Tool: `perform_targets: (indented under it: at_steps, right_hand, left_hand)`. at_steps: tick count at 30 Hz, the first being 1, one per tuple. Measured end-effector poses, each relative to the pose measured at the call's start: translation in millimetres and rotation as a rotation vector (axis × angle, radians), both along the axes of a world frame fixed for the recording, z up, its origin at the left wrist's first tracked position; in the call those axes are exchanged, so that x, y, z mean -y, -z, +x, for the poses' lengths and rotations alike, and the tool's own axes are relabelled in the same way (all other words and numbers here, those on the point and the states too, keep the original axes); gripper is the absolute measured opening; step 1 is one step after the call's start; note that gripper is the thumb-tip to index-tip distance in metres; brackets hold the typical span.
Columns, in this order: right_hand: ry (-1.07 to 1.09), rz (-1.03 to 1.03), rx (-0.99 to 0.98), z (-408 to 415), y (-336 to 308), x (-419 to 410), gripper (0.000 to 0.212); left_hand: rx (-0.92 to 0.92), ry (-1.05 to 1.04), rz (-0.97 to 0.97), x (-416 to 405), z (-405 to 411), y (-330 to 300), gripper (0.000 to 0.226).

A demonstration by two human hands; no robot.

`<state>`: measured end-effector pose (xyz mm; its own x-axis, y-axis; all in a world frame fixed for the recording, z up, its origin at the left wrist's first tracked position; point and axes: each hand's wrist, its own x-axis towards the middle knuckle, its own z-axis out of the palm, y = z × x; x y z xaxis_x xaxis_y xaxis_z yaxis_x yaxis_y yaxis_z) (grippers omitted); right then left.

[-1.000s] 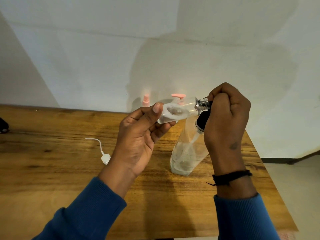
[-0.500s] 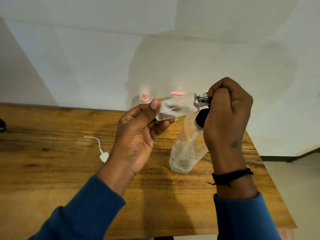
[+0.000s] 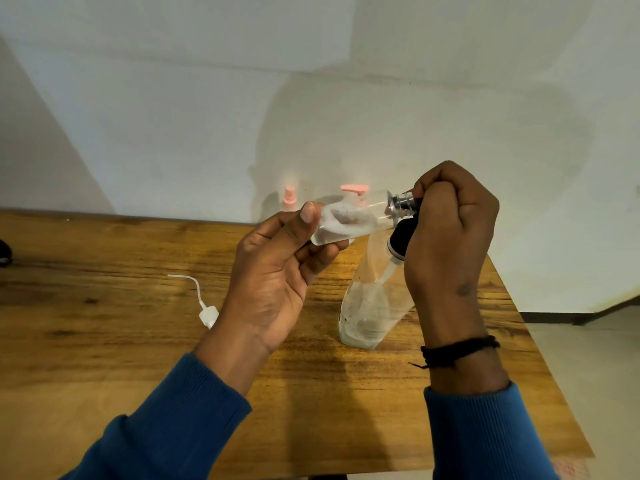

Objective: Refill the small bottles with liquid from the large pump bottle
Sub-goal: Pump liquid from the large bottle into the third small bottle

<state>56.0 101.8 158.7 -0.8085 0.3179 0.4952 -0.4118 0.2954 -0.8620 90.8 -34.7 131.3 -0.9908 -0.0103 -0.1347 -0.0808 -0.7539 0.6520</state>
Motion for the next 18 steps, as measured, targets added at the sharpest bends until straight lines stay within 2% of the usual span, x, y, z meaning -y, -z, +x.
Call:
perform_targets:
  at_steps: [10,14,18]
  right_hand:
    - [-0.011,0.004,0.008,0.2,-1.3,1.8,0.024]
    - [-0.002,0.014,-0.009,1.0,-3.1,2.1,0.023]
    - [-0.011,0.001,-0.003,2.0,-2.4,3.0,0.024]
  left_hand:
    - [0.005,-0.007,0.022,1.3,-1.1,0.3,0.035]
    - [0.012,-0.01,0.023,0.9,-0.7,-0.9,0.028]
    - [0.008,-0.01,0.026,1.3,-0.5,-2.0,0.039]
